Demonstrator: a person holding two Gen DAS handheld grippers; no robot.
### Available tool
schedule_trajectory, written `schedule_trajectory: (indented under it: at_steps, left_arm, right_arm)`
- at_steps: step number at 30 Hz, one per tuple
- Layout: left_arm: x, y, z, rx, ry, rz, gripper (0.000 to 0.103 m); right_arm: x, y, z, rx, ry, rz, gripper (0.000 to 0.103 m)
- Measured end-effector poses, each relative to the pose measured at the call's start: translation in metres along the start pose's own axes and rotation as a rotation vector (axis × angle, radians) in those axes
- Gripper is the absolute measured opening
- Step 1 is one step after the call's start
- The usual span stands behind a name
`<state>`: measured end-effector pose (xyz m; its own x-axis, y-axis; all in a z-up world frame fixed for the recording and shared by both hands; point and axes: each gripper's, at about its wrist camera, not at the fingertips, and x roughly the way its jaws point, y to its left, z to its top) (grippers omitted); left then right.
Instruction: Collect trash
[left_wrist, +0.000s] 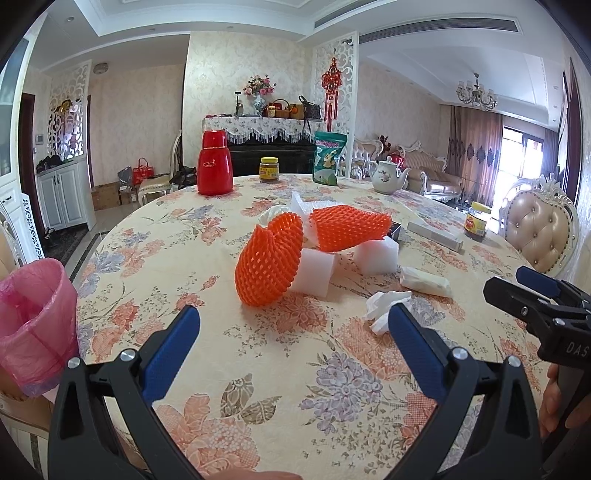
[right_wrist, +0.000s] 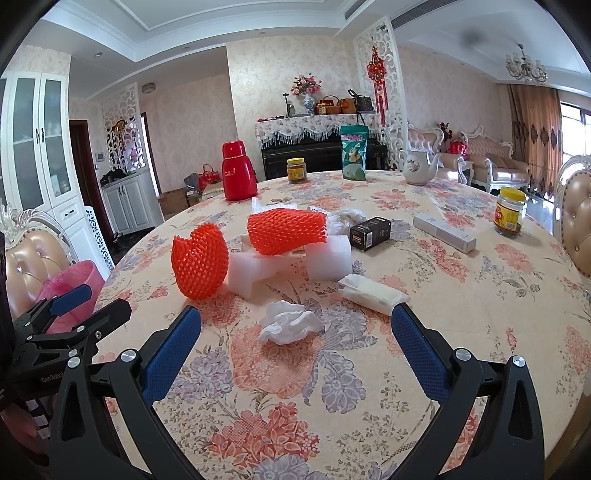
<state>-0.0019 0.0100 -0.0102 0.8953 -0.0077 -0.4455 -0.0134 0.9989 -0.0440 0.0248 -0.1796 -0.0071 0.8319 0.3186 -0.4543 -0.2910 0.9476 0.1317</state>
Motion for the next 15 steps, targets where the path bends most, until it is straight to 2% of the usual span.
schedule_trajectory:
  at_steps: [15]
  left_arm:
    - [0.0031,0.0045,-0.0004,-0.014,0.012,-0.007,0.099]
  right_arm:
    - [0.0073,0.0020,0.0001,0.000,0.018,0.004,0.096]
